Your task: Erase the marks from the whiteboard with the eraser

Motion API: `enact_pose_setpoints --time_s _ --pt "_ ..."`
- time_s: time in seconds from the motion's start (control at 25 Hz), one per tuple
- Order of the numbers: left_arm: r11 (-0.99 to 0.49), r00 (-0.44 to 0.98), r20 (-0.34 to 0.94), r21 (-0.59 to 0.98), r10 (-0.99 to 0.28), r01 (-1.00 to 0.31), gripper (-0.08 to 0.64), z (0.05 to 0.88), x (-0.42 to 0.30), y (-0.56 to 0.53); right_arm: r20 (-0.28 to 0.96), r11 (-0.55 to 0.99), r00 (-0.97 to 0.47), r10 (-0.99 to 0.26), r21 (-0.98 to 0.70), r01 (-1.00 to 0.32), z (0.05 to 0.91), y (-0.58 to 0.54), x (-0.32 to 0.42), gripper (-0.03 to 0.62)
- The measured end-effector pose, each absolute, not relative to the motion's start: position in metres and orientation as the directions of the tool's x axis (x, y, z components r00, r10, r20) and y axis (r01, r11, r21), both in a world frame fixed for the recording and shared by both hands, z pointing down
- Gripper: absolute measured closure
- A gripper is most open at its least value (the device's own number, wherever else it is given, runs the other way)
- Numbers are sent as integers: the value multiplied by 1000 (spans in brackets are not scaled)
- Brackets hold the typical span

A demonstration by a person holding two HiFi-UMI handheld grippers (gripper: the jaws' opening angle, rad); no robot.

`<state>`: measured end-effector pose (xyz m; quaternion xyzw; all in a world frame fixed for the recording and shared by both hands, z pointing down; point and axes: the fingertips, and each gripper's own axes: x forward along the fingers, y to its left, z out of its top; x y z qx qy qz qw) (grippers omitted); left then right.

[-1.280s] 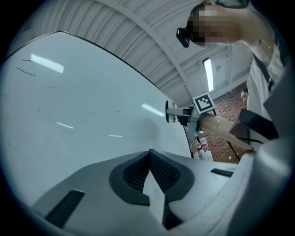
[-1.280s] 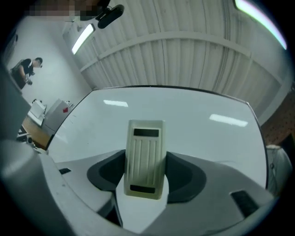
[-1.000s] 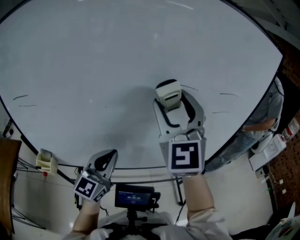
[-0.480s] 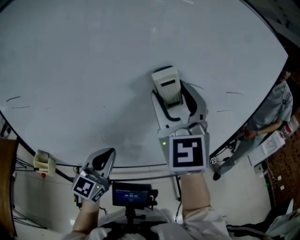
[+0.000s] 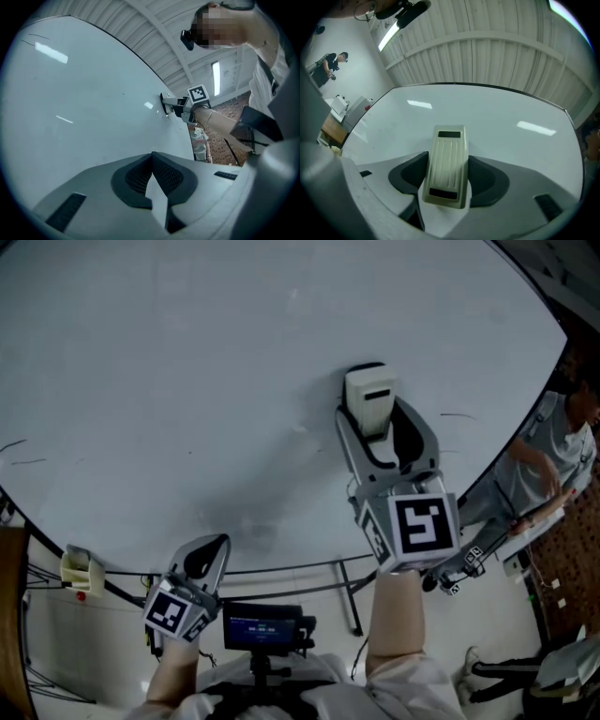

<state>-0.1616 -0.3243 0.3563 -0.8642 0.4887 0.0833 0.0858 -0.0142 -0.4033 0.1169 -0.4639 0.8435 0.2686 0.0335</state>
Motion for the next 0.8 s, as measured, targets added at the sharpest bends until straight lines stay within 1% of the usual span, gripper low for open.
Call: enact_pose_setpoints --time_s 0.2,0.36,0.48,0.56,0.68,0.8 --pt "-515 518 -229 -78 -824 -854 555 353 -152 -323 -302 386 -484 -821 331 -861 117 -423 44 328" --pt "-517 521 -232 -85 -821 -852 555 352 -150 -321 -306 364 -471 -827 347 -864 115 -412 49 334" --pt "-508 514 -231 -88 -826 -857 555 351 -153 -320 -310 402 -538 -784 407 -820 114 -389 16 334" --pt "-497 502 -236 -85 -832 -863 555 349 -157 -319 -300 425 -602 -740 485 -764 114 -377 -19 334" --pt "-484 488 -236 -79 -841 -872 555 351 -162 -317 -231 439 -668 -707 598 -671 126 -367 -67 334" --pt "-475 479 -229 -75 -848 -877 555 353 -166 -315 -178 462 -698 -694 632 -622 138 -359 -102 334"
